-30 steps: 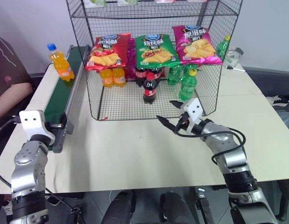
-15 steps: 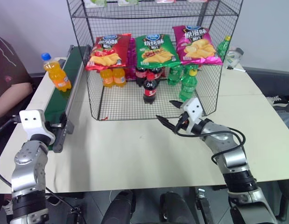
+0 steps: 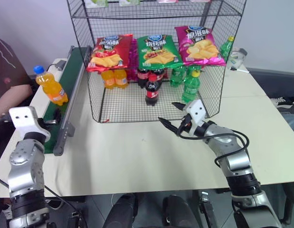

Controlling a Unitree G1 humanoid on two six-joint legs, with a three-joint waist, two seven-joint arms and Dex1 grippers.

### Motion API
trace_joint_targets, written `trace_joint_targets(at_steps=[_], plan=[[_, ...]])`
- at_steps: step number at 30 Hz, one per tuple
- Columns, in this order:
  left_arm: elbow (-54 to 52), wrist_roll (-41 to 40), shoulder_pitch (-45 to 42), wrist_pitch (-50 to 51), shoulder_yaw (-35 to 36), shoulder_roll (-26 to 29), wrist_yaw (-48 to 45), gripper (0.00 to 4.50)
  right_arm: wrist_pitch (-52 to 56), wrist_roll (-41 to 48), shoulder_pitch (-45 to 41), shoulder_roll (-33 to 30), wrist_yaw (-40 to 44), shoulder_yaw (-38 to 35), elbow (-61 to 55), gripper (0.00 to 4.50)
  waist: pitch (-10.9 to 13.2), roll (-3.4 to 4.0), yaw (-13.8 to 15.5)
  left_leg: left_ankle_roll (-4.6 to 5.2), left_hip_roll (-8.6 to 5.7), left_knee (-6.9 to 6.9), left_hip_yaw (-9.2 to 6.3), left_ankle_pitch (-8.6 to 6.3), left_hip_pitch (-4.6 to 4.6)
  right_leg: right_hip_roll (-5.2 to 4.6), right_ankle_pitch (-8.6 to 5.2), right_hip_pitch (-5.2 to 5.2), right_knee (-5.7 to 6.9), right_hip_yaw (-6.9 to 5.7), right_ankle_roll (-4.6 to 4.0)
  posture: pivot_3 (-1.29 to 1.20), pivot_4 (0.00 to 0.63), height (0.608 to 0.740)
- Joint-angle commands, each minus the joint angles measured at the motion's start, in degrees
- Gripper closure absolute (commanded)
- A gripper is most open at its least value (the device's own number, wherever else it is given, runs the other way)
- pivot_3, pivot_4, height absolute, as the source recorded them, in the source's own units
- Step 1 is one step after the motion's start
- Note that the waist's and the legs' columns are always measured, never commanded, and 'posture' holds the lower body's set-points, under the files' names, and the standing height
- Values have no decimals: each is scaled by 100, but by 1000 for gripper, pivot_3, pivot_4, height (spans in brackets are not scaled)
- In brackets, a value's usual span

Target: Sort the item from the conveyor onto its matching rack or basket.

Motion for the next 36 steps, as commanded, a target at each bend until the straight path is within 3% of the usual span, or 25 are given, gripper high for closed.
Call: trace_joint_targets(at_steps=[1,29,32,34,36], plan=[[-83,-56,-72,-140,195,136,31,53,-75,20,-106,40,1,7,-197,0,0,0,0,0,0,0,0,0,0,0,0,0,0,0,0,0,150,740],[-296,-321,3,127,303,114,66,53,-50,24,-89,47,35,26,-225,0,0,0,-2,0,0,1,0,0,0,1,0,1,1,-1,0,0,150,740],[-326,-326,47,143,324,117,95,888,-46,32,-89,43,43,22,-235,0,0,0,0,0,0,2,0,0,0,1,0,0,1,-1,0,0,150,740],[-359,-315,83,179,323,126,110,1710,-42,34,-86,40,41,17,-239,0,-1,1,6,0,0,3,0,0,1,0,0,0,1,-1,0,0,150,740],[-421,-330,111,212,311,137,106,1710,-35,35,-82,38,40,16,-245,0,-1,0,4,0,0,3,0,0,3,0,0,1,2,0,0,0,150,740]])
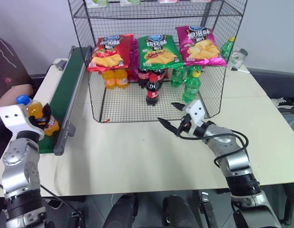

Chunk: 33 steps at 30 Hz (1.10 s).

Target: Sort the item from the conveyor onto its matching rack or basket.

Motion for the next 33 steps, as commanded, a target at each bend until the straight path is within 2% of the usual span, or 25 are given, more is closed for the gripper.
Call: trace_joint_targets(at_steps=[1,6,11,16,20,24,28,33], plan=[[-258,-48,24,52,88,93,6,1710,-33,34,-81,6,16,-2,-247,0,0,0,4,0,0,0,0,0,1,0,0,-1,0,0,0,0,150,740],[-693,-321,-83,79,142,222,-236,1710,-21,35,-80,-2,17,-5,-258,0,0,-1,13,0,0,2,-1,0,2,0,0,-2,0,0,0,0,150,740],[-1477,-1088,-453,666,60,530,-683,1710,-3,66,-66,-56,58,-47,-286,0,2,-7,11,0,0,5,-3,0,-3,0,0,-2,0,-1,0,0,150,740],[-2102,-1590,-516,1396,-574,720,-1187,1710,85,172,-48,-180,140,-167,-442,0,0,1,-11,0,-2,4,2,0,-1,-1,0,8,-1,2,0,0,150,740],[-2249,-1625,-587,1676,-1035,598,-1188,1710,216,282,-11,-293,184,-284,-638,0,1,2,-21,0,0,1,1,0,-1,2,0,5,5,4,0,0,150,740],[-1712,-810,-759,1341,-1689,195,-833,1710,291,348,110,-427,178,-413,-803,0,1,2,4,0,0,-1,2,0,-1,2,0,4,5,4,0,0,150,740],[-150,32,-1447,68,-2219,-810,-476,1710,683,637,384,-665,411,-445,-1227,0,3,0,121,1,-3,10,1,1,-1,2,0,9,5,-3,0,0,150,740],[1564,663,-2230,-1185,-2495,-1395,-519,1710,845,673,502,-708,341,-479,-1456,0,4,-3,135,1,-6,20,4,1,-7,0,1,10,4,-4,1,0,150,740]])
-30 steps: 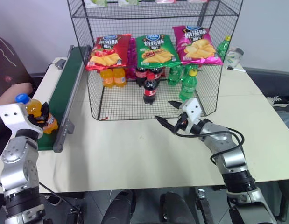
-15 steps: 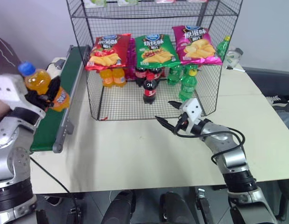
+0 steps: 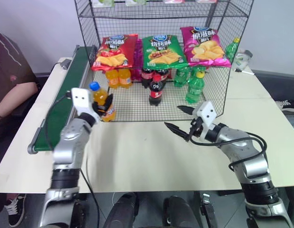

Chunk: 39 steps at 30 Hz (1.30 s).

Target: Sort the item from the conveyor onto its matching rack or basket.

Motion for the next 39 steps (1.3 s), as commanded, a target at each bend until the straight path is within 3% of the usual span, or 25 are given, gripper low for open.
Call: trace_joint_targets(at_steps=[1,9,20,21,22,24,30,39], plan=[[855,351,-697,-978,-53,-184,20,1710,51,122,53,-74,-51,-146,-373,0,1,-2,-3,0,0,0,-1,0,-1,0,0,-1,0,-1,0,0,150,740],[3572,911,-1970,-2304,-37,-452,261,1710,126,121,277,-97,-233,-206,-632,0,2,-3,-46,1,-1,-2,3,0,-1,4,1,-4,4,-4,4,0,150,740],[4625,946,-2239,-2764,110,-438,255,1710,73,110,293,-115,-295,-203,-614,0,2,-4,-22,1,-2,2,1,1,-1,8,1,-4,12,-5,5,0,150,740],[4628,919,-2229,-2756,139,-444,220,1710,67,107,277,-111,-292,-194,-598,0,2,-4,-22,1,-3,2,1,1,-1,8,1,-4,12,-5,5,0,150,740],[4619,904,-2218,-2754,161,-446,183,885,65,105,259,-108,-288,-187,-584,0,2,-4,-22,1,-3,2,1,1,-1,8,1,-4,12,-5,5,0,150,740],[4565,906,-2183,-2768,170,-442,108,22,59,103,228,-102,-280,-176,-558,0,2,-4,-22,1,-3,2,2,1,0,8,1,-3,12,-5,5,0,150,740],[3763,786,-1826,-2773,263,-405,-140,22,43,102,232,-92,-267,-161,-548,0,2,-4,-26,1,-3,2,1,1,0,8,1,-3,14,-5,5,0,150,740],[1154,567,-740,-1842,285,-148,-121,22,13,104,272,-85,-233,-125,-519,0,1,-2,-46,1,-1,3,0,1,2,8,1,-3,18,-2,4,0,150,740]])
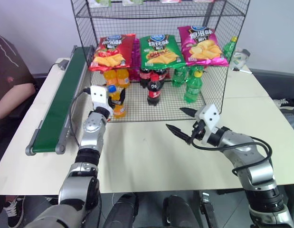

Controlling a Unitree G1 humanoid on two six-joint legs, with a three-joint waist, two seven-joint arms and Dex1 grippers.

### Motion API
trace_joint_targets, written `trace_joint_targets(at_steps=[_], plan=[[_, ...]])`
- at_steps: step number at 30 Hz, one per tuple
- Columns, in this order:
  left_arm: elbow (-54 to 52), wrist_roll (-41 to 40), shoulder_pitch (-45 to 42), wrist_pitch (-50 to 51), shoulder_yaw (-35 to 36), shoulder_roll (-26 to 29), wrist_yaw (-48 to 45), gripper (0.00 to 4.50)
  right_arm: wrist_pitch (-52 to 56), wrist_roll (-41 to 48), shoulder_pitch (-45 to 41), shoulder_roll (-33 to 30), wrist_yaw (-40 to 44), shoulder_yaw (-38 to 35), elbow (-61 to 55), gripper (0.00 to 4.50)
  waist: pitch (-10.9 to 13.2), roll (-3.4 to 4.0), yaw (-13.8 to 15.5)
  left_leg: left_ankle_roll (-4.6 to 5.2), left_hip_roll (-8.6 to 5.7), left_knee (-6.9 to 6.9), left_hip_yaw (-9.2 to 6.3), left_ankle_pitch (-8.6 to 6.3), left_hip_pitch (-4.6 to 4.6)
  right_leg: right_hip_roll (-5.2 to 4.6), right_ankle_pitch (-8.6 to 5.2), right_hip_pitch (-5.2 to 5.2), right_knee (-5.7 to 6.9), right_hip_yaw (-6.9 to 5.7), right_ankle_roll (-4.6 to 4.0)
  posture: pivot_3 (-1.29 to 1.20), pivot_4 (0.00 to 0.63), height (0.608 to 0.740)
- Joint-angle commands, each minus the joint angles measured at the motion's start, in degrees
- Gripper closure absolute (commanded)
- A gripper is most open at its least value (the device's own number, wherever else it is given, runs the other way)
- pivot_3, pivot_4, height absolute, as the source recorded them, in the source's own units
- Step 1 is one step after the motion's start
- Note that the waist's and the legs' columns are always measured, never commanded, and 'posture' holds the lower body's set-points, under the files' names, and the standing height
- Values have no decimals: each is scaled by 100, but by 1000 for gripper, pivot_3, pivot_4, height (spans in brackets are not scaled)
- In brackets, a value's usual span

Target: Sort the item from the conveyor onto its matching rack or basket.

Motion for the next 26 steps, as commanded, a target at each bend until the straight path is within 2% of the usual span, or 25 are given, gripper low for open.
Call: trace_joint_targets(at_steps=[1,4,8,12,19,26], plan=[[-1036,-170,191,396,115,155,33,22,-137,39,-47,-19,23,-60,-118,0,0,0,9,0,0,0,0,0,0,0,0,0,0,0,0,0,150,740],[-2162,-571,515,1248,289,525,-99,22,-134,65,-52,-71,60,-118,-115,0,0,0,-1,0,0,1,0,0,0,0,0,0,0,0,0,0,150,740],[-3475,-1303,1385,2647,398,1501,-1004,22,-144,59,-43,-166,111,-186,-53,0,-6,10,-84,-1,6,-4,0,0,2,-2,-1,-2,2,2,-2,0,150,740],[-3987,-1667,2152,3386,767,2264,-1431,22,-167,64,-74,-334,194,-357,163,0,-6,14,-102,0,6,-11,0,0,4,-4,-2,-4,1,6,-4,0,150,740],[-4283,-1831,3083,3741,1272,2761,-1715,22,10,253,-78,-714,438,-706,553,0,-5,14,-69,1,5,-10,-2,-3,3,-12,-12,1,-9,10,-22,0,150,740],[-4455,-1779,3412,3775,1283,2698,-1689,22,-49,220,-63,-778,504,-746,751,0,-5,14,-63,1,8,-13,-3,-4,2,-13,-14,1,-11,11,-25,0,150,740]])
